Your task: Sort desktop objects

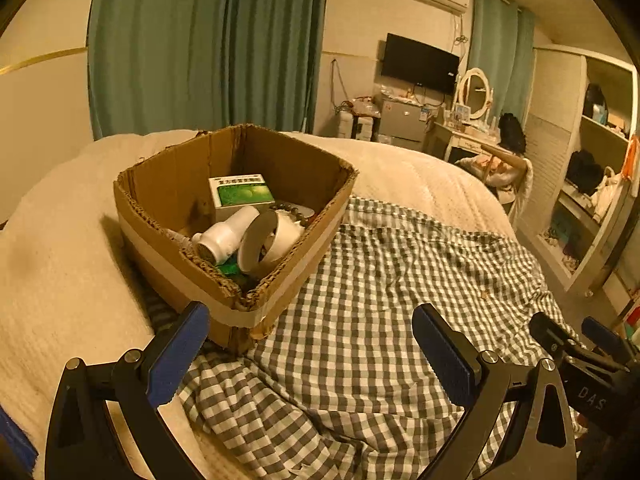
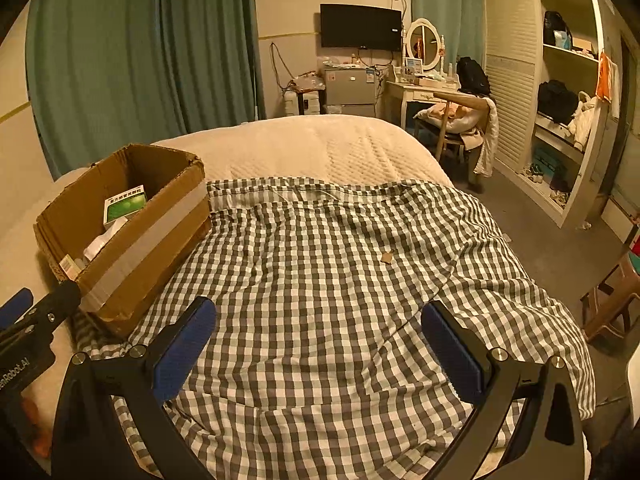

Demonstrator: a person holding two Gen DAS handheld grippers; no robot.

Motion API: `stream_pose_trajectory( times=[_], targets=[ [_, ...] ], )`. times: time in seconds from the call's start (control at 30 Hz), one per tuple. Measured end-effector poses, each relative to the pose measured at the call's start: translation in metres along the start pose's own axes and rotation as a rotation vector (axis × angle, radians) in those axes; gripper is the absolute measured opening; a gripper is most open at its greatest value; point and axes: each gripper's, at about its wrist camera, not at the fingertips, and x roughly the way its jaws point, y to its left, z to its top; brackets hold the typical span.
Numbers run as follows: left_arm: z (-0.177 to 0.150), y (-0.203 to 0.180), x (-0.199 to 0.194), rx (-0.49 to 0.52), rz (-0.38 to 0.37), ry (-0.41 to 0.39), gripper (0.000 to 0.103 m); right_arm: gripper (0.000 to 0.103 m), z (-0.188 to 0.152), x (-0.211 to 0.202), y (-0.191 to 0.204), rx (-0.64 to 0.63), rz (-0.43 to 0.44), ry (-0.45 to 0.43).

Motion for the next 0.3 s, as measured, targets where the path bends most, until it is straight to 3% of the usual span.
stream_pose_trajectory(
  times=[0.13,0.3],
  targets=[
    [-0.0017,0.0016,0.0018,-0.029,-0.162,0.017,0.103,0.102,-0.0024,-0.0005,-0.0003,-0.014,-0.016,0.004],
    [-0.0035,-0.0051,-0.0019,0.018,-0.052,-0.019,0.103,0.102,-0.0045,-0.0037,-0.0003,-0.022,-0.009,0.005]
  ],
)
